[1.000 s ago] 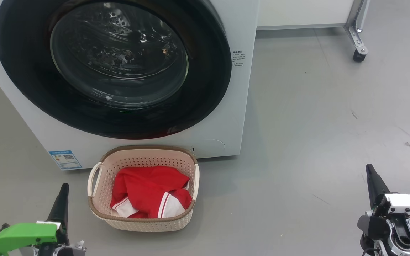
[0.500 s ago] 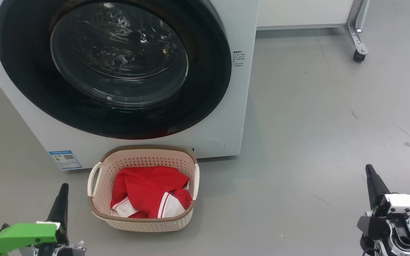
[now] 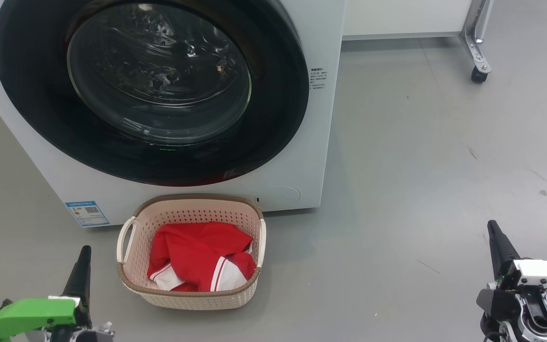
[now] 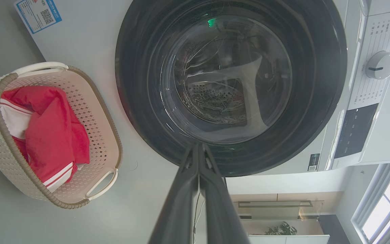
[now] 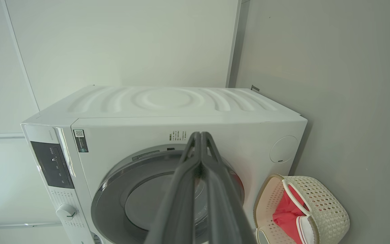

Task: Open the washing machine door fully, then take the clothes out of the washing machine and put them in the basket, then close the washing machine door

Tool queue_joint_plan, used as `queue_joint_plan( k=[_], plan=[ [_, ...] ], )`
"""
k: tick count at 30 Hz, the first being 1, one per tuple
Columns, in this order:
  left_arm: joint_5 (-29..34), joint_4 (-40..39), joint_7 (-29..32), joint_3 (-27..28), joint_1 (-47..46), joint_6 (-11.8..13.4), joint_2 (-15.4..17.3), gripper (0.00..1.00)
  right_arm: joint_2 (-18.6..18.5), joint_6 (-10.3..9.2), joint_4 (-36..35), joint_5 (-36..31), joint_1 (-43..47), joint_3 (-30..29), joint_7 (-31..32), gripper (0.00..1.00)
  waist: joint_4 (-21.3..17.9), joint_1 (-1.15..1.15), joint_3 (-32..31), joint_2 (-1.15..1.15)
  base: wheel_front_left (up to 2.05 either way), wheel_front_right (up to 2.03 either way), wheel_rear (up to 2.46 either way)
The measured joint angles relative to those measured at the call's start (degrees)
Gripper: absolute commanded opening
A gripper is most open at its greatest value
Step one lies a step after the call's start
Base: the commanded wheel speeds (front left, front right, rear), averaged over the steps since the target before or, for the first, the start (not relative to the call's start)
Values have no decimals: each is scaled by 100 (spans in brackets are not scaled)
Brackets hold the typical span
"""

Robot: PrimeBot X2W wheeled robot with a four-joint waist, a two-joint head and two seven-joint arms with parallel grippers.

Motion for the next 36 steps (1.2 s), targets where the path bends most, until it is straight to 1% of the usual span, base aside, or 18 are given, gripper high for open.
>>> queue_joint_plan(
  k=[9,36],
  plan=[
    [0,11,0,7,-2,0,0,0,1,26,9,0,-1,-5,0,0,0,0,0,0,0,0,0],
    [0,33,34,23,-21,0,-2,0,8,26,29,0,-2,-13,1,0,0,0,-1,0,0,0,0]
  ],
)
